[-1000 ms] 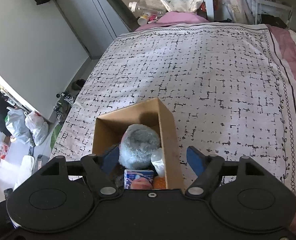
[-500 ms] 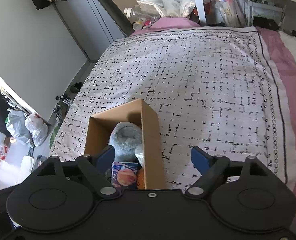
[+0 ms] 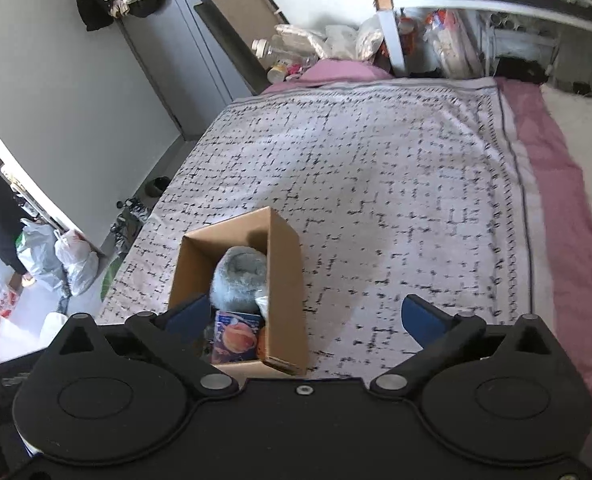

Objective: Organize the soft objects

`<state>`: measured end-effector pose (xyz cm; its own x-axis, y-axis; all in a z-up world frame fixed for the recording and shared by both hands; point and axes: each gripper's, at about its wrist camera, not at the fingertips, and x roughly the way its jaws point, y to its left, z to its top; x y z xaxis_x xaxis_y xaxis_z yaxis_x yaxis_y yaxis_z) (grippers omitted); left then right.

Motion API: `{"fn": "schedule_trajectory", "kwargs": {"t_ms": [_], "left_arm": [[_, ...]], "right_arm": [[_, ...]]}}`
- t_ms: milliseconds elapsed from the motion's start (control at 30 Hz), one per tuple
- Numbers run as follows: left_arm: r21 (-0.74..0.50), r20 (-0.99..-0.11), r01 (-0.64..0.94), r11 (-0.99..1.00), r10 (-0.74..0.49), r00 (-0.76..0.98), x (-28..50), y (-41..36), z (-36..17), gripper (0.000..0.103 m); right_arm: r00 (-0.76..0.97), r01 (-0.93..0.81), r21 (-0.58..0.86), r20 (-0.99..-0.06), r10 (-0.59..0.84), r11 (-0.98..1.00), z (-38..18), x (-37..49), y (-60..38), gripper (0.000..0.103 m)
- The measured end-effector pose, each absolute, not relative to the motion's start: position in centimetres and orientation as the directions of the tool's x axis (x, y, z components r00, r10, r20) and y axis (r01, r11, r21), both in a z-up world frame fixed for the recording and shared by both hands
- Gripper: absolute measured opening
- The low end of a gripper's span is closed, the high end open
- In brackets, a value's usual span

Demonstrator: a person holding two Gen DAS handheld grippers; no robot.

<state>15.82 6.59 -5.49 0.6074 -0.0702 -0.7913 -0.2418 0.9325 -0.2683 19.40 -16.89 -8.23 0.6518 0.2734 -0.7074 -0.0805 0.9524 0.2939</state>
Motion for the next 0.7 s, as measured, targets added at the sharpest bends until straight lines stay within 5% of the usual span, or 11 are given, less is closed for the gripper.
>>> {"fn": "schedule_trajectory", "kwargs": {"t_ms": [700], "left_arm": [[-0.182,-0.732,-0.165,0.969,-0.022,0.681,9.6,3.9,-2.6,0.102]], "right_arm": [[0.723,-0.086,0.196,-0.662,0.196,0.977,-6.2,13.4,-20.5,0.103]]}}
